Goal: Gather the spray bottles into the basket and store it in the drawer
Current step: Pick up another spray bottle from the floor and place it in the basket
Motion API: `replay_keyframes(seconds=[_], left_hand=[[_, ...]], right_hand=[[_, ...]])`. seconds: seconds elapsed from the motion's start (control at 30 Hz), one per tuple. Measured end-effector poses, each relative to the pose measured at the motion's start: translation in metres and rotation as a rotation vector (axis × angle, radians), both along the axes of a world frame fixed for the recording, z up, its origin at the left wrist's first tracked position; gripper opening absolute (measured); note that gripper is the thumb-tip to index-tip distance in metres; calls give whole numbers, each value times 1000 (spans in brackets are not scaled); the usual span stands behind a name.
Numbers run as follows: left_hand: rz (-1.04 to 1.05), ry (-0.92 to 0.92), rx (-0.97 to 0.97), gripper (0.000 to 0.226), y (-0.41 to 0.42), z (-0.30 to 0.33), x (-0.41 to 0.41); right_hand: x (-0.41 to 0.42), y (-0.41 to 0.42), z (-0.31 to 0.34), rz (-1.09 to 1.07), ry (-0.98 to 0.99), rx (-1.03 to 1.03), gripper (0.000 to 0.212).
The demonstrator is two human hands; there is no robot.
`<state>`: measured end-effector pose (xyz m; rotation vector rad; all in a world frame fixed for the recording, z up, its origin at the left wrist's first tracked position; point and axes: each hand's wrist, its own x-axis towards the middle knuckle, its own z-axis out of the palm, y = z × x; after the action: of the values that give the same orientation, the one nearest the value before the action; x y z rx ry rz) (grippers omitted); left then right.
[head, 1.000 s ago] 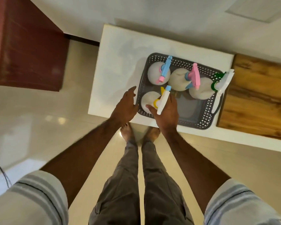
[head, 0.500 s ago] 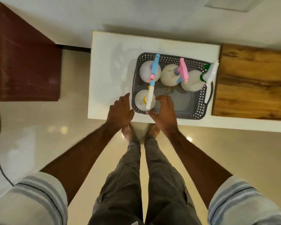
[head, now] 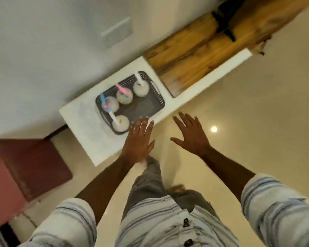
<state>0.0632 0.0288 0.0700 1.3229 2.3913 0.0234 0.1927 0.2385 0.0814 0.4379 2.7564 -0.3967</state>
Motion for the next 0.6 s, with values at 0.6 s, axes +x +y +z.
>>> replay_keyframes(seconds=[0.6], left_hand=[[-1082, 186, 92, 71, 275, 88, 391]], right_hand=[[529, 22, 62, -1187, 143, 63, 82]])
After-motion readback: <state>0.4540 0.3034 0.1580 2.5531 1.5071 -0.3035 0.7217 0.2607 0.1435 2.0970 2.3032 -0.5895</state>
